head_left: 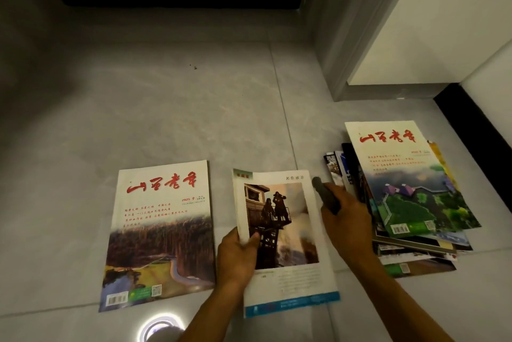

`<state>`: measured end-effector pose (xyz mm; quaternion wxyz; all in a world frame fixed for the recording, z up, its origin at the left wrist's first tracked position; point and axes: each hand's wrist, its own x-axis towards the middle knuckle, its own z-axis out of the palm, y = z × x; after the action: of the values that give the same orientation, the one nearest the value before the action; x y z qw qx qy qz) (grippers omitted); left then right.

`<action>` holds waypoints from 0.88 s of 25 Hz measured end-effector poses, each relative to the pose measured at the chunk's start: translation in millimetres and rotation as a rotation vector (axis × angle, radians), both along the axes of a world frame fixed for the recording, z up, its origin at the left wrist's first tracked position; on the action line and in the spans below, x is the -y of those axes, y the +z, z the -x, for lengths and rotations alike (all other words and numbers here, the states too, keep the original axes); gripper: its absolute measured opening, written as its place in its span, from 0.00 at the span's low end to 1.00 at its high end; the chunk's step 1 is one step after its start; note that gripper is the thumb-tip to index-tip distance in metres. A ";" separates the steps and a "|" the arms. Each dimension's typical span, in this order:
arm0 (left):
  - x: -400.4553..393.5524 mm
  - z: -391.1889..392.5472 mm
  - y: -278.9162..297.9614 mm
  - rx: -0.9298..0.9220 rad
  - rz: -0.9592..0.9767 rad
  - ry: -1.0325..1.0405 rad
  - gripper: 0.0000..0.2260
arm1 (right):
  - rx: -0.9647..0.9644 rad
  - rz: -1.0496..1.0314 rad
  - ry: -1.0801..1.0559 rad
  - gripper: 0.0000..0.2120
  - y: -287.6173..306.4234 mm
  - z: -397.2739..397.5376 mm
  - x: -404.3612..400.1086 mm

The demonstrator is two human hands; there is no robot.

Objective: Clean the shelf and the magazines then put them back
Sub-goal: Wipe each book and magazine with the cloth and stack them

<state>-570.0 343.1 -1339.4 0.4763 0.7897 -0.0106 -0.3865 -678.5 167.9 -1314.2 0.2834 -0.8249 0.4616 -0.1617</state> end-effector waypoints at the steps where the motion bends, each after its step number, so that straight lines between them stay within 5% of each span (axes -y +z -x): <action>1: -1.1 -3.7 -6.5 0.009 -0.028 0.015 0.07 | -0.023 0.041 0.035 0.14 -8.4 -0.7 3.2; 7: -11.1 -21.9 -17.8 0.226 -0.175 -0.206 0.05 | -0.316 -0.024 0.112 0.34 -68.7 -34.6 -56.2; 10: -10.7 -35.3 -23.0 0.114 -0.172 -0.257 0.06 | -0.265 0.229 0.591 0.37 -85.2 -44.2 -99.7; 12: -12.8 -38.0 -29.2 0.028 -0.191 -0.181 0.05 | -0.293 0.244 0.799 0.41 -84.4 -43.1 -59.5; 17: -12.5 -39.9 -36.6 -0.018 -0.185 -0.111 0.04 | -0.303 0.094 0.089 0.34 -86.0 -61.2 -25.0; 22: -14.1 -38.1 -35.0 0.011 -0.144 -0.156 0.07 | -0.215 0.224 0.828 0.36 -82.6 -103.9 -53.1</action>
<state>-531.9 357.2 -1374.3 0.3868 0.8207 -0.0466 -0.4178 -574.6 221.0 -1396.7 0.1833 -0.9781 0.0988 0.0033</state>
